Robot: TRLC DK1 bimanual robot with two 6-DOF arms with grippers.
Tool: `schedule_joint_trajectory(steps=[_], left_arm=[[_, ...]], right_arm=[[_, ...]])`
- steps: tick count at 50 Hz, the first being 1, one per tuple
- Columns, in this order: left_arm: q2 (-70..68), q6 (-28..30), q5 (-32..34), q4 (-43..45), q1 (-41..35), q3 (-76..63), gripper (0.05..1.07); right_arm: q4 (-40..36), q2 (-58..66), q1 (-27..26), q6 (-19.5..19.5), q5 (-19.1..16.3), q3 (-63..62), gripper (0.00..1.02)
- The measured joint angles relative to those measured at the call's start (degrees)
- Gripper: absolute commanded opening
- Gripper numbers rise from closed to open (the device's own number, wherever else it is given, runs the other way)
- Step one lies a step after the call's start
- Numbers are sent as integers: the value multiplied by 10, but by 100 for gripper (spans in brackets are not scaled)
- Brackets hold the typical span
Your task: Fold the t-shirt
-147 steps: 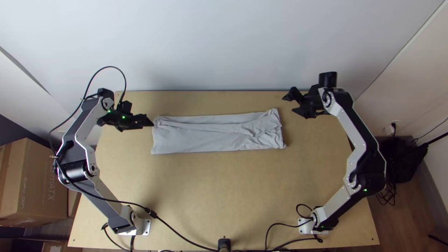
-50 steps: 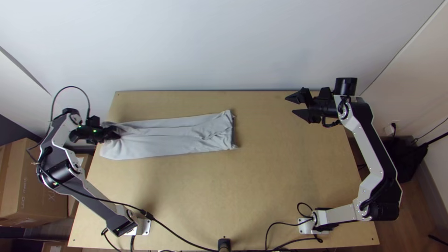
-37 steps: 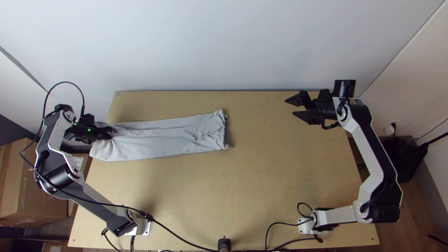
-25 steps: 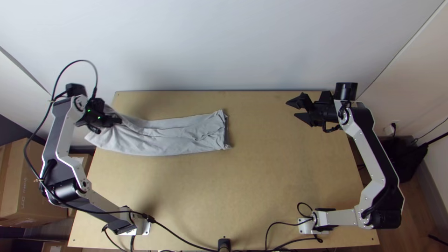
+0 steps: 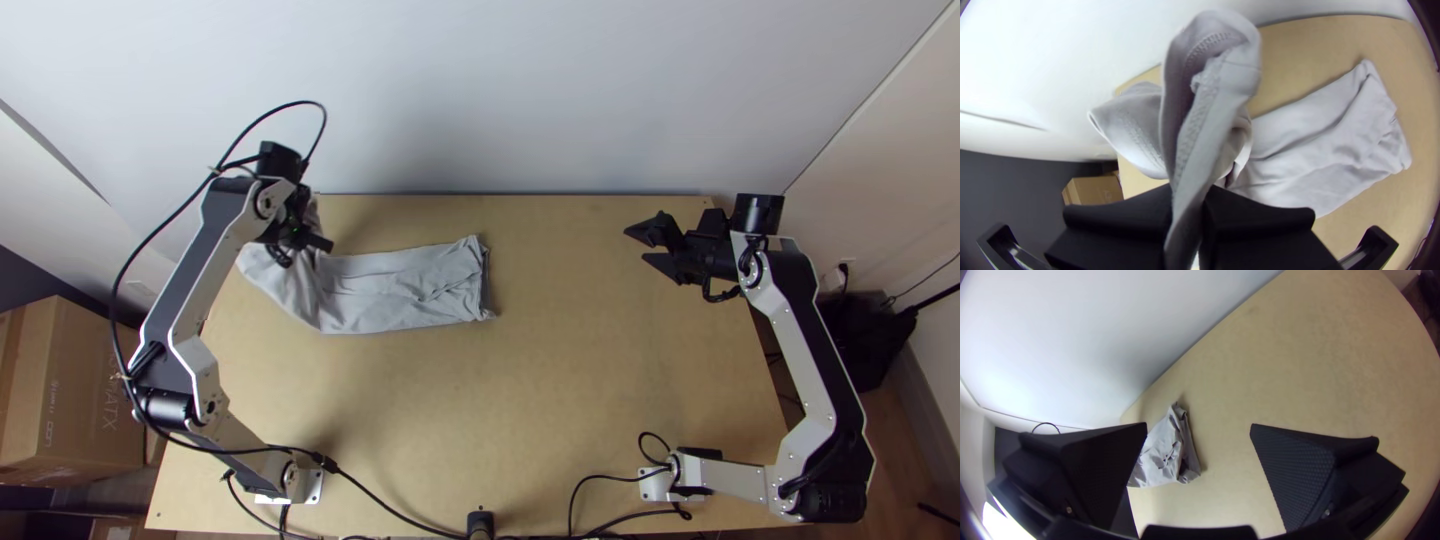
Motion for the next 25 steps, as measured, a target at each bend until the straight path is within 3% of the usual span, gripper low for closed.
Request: schedule_joint_trajectory(steps=[14,25], left_arm=[[130,-29,-71,-75,-119,199,8],[205,-42,-143,-85,-198,222,8]], right_arm=[[0,-27,-11,-5,0,-43,97],[0,-44,-39,-7,0,-46,97]])
